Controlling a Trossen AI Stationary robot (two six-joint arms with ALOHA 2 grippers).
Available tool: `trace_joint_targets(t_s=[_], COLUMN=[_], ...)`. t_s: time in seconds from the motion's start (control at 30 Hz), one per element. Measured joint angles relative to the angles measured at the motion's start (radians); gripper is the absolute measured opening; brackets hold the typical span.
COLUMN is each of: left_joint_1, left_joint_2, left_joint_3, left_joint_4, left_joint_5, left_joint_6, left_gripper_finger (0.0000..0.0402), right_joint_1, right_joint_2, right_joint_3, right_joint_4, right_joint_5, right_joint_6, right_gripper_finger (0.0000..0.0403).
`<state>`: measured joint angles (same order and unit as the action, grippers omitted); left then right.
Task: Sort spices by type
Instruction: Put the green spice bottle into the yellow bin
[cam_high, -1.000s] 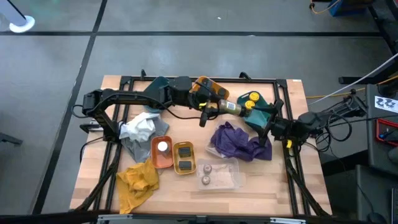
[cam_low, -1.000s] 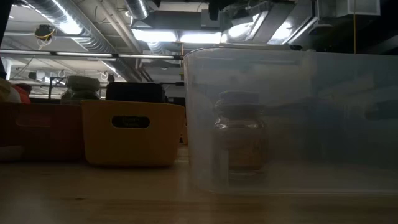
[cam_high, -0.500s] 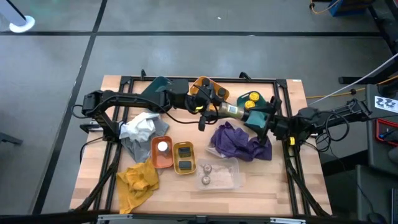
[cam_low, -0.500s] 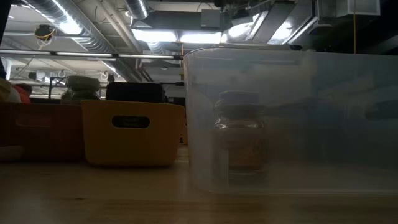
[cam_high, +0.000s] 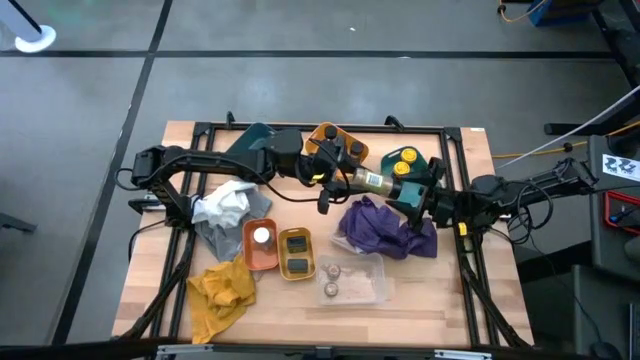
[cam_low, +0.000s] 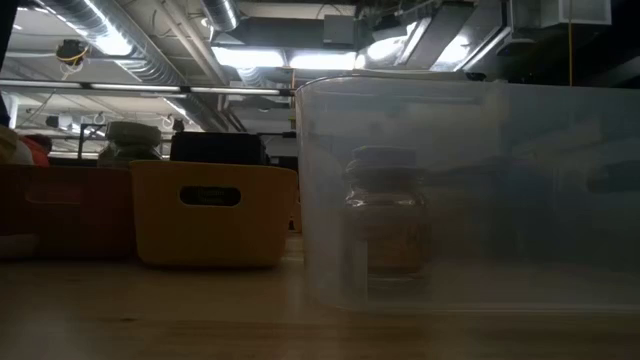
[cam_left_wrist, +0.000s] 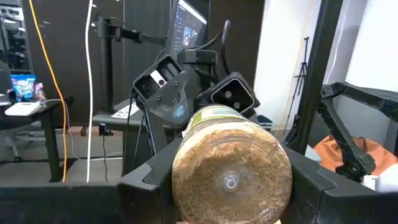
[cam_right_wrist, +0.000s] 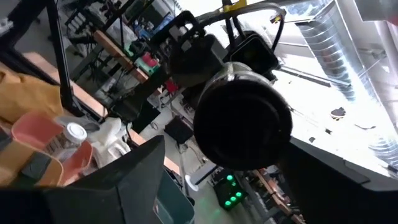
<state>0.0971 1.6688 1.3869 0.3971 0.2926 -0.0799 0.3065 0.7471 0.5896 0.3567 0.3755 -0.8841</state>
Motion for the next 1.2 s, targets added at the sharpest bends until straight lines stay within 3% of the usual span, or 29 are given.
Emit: trace_joint_targets(t_s=[0.6, 0.97, 1.2], left_joint_1=[-0.017, -0.019, -0.024], left_joint_2=[0.0, 0.0, 0.0], left_joint_3=[0.0, 0.0, 0.0], left_joint_4=[-0.028, -0.051, -0.074], left_joint_5=[-0.01, -0.014, -0.022], left_joint_6=[0.008, 0.021, 0.062], left_gripper_finger=[0.0179, 0.0179, 0.0194], right_joint_1=[0.001, 0.001, 0.001], right_joint_2=[0.046, 0.046, 0.046], right_joint_3=[0.0, 0.0, 0.0], right_joint_4=[0.114, 0.115, 0.109], right_joint_5=[-0.035, -0.017, -0.007], right_joint_6=[0.0, 0.015, 0.029], right_gripper_finger=[0.0301, 0.0205, 0.0205])
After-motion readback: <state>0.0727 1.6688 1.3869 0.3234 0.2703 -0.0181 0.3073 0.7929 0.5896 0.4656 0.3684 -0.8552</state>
